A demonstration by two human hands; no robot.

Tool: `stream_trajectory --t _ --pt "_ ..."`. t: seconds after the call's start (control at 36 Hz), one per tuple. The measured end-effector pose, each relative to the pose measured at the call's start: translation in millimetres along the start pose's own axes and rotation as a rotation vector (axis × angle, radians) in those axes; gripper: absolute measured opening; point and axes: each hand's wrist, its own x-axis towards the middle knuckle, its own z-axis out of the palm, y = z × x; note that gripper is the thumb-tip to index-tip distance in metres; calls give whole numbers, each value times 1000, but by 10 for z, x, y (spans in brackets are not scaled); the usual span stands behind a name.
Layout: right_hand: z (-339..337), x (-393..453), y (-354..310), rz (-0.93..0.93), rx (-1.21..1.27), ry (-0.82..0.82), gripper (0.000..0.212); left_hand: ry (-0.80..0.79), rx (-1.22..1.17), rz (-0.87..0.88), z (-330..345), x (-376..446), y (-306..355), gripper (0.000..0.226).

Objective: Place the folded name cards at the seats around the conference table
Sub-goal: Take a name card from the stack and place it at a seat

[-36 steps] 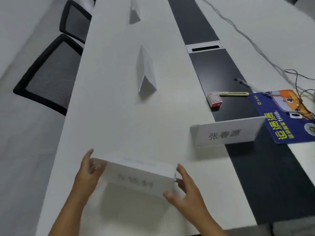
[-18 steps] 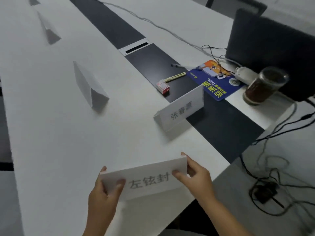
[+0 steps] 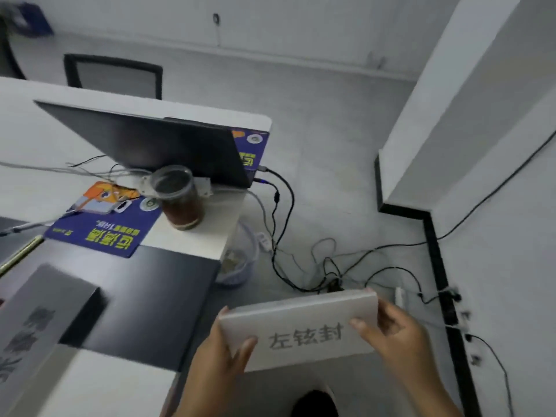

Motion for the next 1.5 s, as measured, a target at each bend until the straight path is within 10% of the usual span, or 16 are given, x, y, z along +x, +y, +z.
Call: stream_trajectory --t 0.86,1.5 --pt "-1537 4244 -387 212 49 246 35 -113 185 136 1926 3738 3118 49" --pt "-1145 9099 -1695 -56 -71 -153 41 315 -152 -30 2184 7190 4826 30"
